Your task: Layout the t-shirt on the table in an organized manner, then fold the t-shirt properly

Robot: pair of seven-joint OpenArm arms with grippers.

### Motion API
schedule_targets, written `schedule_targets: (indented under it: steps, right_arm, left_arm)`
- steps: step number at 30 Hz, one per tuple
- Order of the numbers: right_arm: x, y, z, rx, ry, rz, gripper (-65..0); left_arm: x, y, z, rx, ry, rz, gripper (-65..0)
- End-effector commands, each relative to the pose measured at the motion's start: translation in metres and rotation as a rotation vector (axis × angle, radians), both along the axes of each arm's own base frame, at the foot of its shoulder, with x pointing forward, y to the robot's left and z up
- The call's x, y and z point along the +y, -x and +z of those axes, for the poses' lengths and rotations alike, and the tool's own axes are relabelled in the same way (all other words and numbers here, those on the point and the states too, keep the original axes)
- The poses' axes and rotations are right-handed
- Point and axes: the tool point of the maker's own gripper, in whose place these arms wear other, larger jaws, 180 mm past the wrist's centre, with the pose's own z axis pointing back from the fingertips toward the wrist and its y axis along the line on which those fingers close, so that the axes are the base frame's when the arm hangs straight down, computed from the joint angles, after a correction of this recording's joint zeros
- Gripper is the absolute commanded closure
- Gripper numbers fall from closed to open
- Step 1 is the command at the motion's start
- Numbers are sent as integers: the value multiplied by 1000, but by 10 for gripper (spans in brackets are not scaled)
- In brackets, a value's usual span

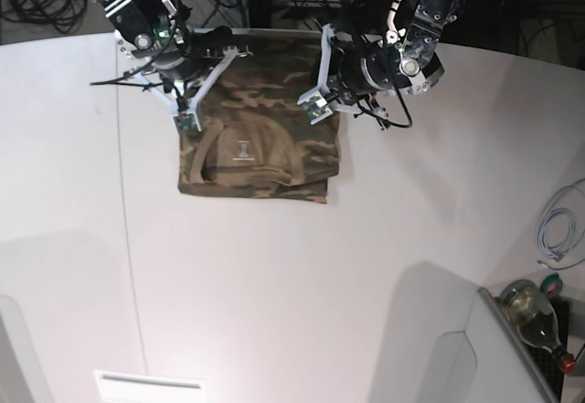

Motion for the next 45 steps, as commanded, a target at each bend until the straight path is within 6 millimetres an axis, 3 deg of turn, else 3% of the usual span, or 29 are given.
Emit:
schedule_targets:
  steps: [1,3,6,10,14,18,21,24,30,36,39,41,43,45]
  right_arm:
    - [-1,-10,14,-57,-14,-13,-14]
    - [-6,-12,29,-92,-32,-42,-14]
    - [-14,-11,54,-138,-59,-88,-14]
    - [-39,8,63,-138,-19,-83,-14]
    - [-56,48,61,-66,9,-89,-14]
    - [-80,115,47,87,66,-134,-14]
    - [-94,154,44,175,100,-157,-14]
    - [-97,179,39,236,115,-157,-14]
    - [-81,199,-10,330,128,-73,-14]
    - [-79,214,-74,362,204,77,-14]
    - [-84,217,-102,351,254,189,-14]
    - [-94,224,-122,344,305,295,-14]
    - [-116,231,-147,353,394,413,-15]
    - [-142,240,-169,361,498,526,-21]
  left_arm:
    - [-7,-16,18,-65,39,2,0]
    - [-6,-26,35,-121,51,11,0]
    - [16,-35,56,-184,42,79,0]
    - [46,-24,61,-193,0,141,0]
    - [69,23,45,-99,-76,94,0]
    - [81,91,32,40,-116,56,0]
    - [84,130,25,130,-123,44,0]
    - [77,155,20,169,-68,53,0]
    - [74,179,-24,258,26,110,0]
    - [72,210,-98,417,74,223,0]
    - [83,230,-137,490,24,301,0]
    - [98,245,-159,498,-25,367,0]
    - [108,267,-177,509,-71,435,0]
    - [110,287,-181,506,-83,491,0]
